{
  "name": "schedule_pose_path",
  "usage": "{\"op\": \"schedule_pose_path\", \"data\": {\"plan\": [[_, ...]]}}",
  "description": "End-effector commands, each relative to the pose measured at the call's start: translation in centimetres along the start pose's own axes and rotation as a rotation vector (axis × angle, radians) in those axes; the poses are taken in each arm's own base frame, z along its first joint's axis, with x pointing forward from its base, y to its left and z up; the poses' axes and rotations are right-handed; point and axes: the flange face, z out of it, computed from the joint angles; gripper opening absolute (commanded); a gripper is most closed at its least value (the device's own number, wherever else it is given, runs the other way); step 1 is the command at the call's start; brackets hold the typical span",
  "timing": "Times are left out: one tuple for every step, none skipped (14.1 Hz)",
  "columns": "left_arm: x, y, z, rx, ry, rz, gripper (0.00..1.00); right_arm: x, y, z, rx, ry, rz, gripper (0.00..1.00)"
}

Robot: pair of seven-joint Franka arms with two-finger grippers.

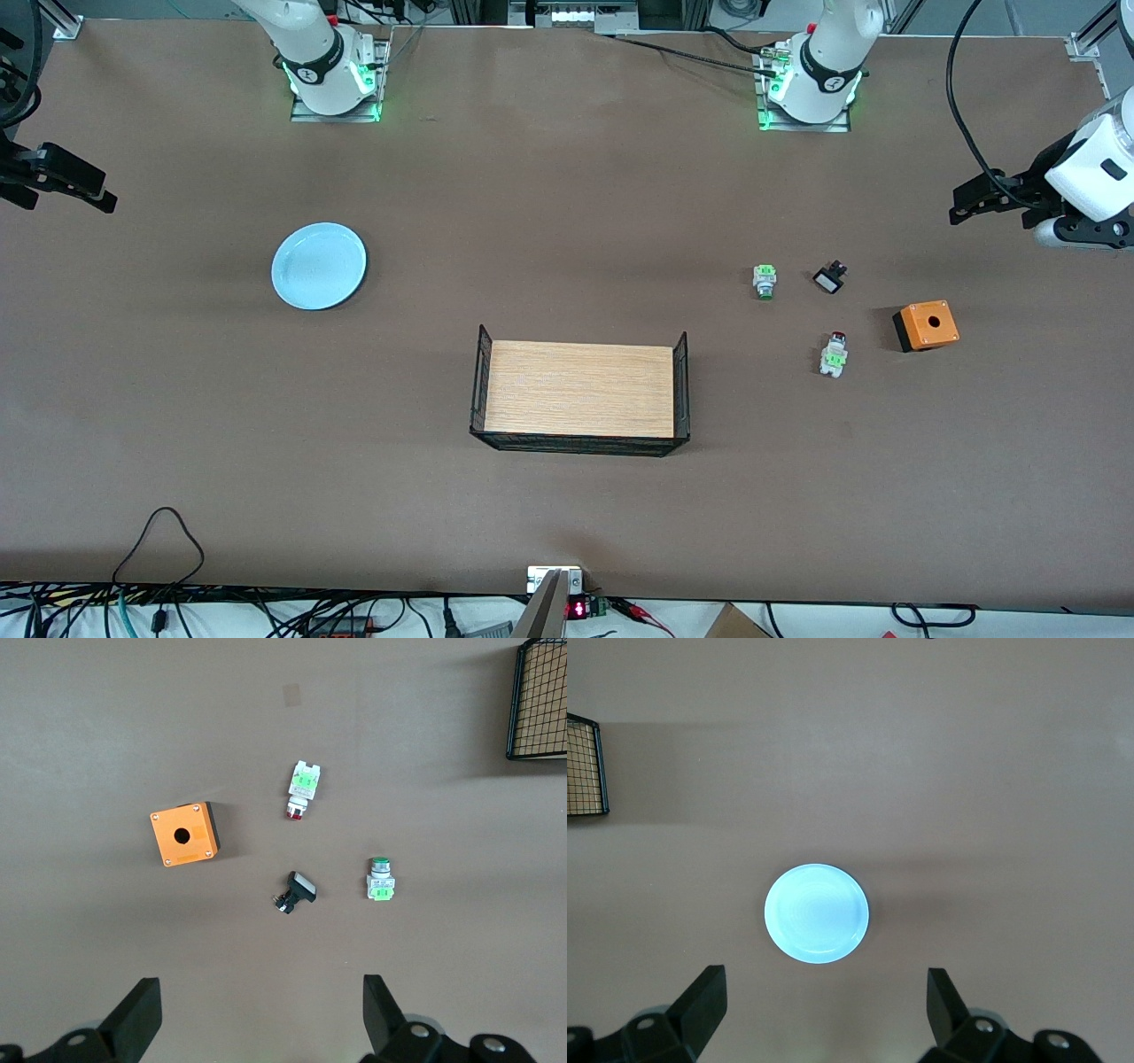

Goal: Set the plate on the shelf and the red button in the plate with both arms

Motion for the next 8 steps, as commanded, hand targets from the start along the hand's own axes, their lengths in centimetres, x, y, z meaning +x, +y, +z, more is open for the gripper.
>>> {"op": "schedule_pose_path", "data": {"plan": [[0.1,-0.1,-0.3,-0.014,-0.006,-0.003,1.0,-0.5,-0.3,-0.6,-0.013,-0.009,-0.009,1.0],[0.1,-0.1,-0.3,-0.014,-0.006,-0.003,1.0,-0.5,-0.3,-0.6,-0.012,-0.012,-0.018,1.0],[0.1,-0.1,-0.3,-0.013,-0.006,-0.003,1.0,-0.4,-0.4,-0.5,-0.009,-0.014,-0.018,1.0],[0.1,-0.1,-0.3,-0.013,-0.006,-0.003,1.0,-0.3,-0.4,-0.3,-0.009,-0.017,-0.02,1.0],[0.1,-0.1,-0.3,-0.014,-0.006,-0.003,1.0,-0.1,-0.3,0.2,-0.01,-0.026,-0.018,1.0],[0.1,-0.1,-0.3,-0.014,-0.006,-0.003,1.0,0.3,-0.4,0.7,-0.007,-0.029,-0.018,1.0],[0.1,-0.1,-0.3,-0.013,-0.006,-0.003,1.0,0.8,-0.4,1.8,-0.011,-0.053,-0.018,1.0],[0.1,-0.2,-0.3,-0.015,-0.007,-0.003,1.0,1.1,-0.5,2.5,-0.011,-0.068,-0.021,1.0]]}}
